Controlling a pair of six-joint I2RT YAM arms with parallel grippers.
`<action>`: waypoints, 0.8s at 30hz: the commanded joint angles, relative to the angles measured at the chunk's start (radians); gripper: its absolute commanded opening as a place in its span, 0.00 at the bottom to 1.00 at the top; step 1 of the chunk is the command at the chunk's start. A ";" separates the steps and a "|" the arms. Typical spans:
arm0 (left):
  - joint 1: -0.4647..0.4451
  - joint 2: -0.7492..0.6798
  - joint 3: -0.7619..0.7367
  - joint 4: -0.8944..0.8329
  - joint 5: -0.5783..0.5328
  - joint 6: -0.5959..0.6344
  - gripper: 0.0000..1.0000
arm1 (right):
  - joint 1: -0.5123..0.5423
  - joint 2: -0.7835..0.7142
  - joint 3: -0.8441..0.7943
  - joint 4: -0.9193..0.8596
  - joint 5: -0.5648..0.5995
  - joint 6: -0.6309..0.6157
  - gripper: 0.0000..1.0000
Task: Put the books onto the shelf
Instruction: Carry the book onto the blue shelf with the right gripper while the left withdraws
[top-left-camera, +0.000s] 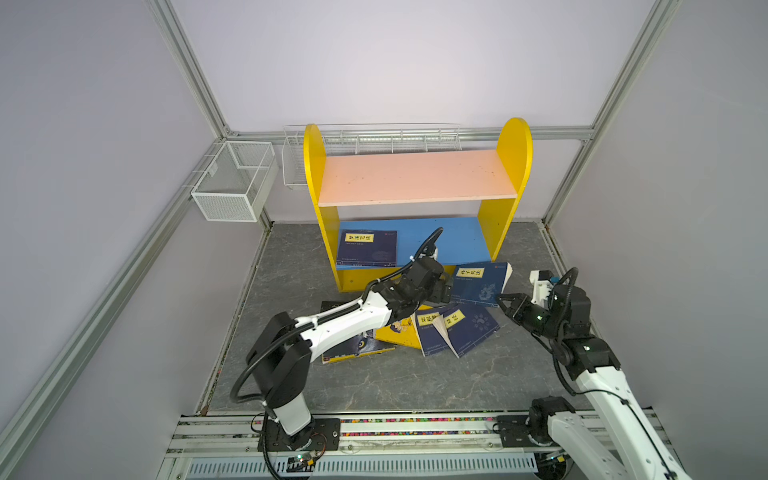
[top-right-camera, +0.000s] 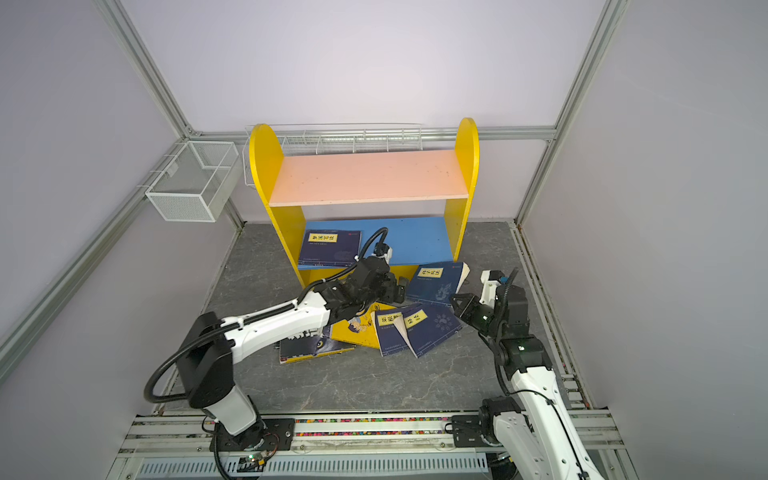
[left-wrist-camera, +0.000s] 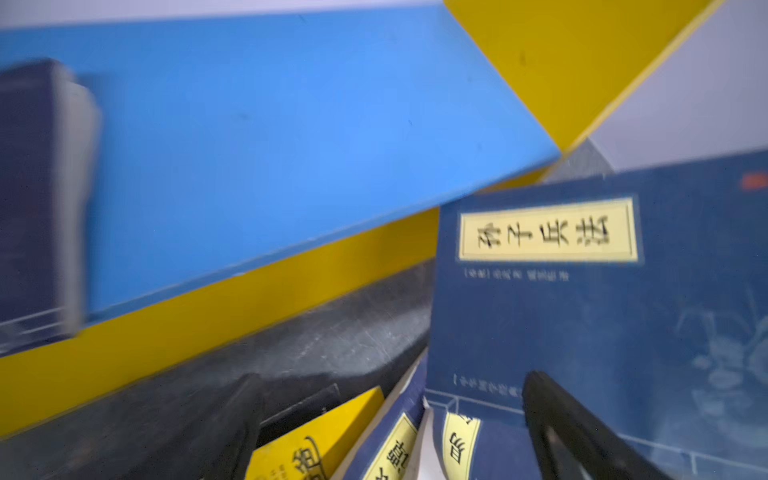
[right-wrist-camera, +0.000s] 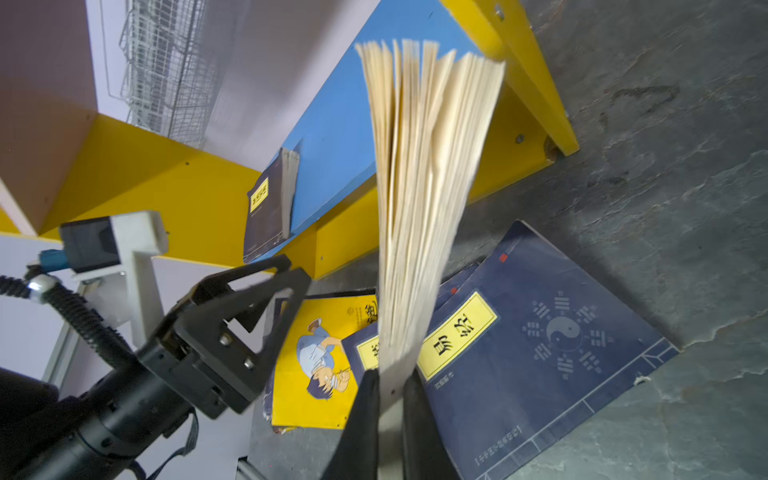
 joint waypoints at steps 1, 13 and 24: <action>0.003 -0.130 -0.130 0.030 -0.193 -0.125 0.97 | 0.003 -0.020 0.060 0.048 -0.125 -0.018 0.06; 0.155 -0.479 -0.355 -0.616 -0.476 -0.824 0.96 | 0.197 0.222 0.218 0.454 -0.090 0.138 0.06; 0.411 -0.821 -0.636 -0.624 -0.337 -0.935 0.96 | 0.424 0.665 0.421 0.674 0.059 0.172 0.06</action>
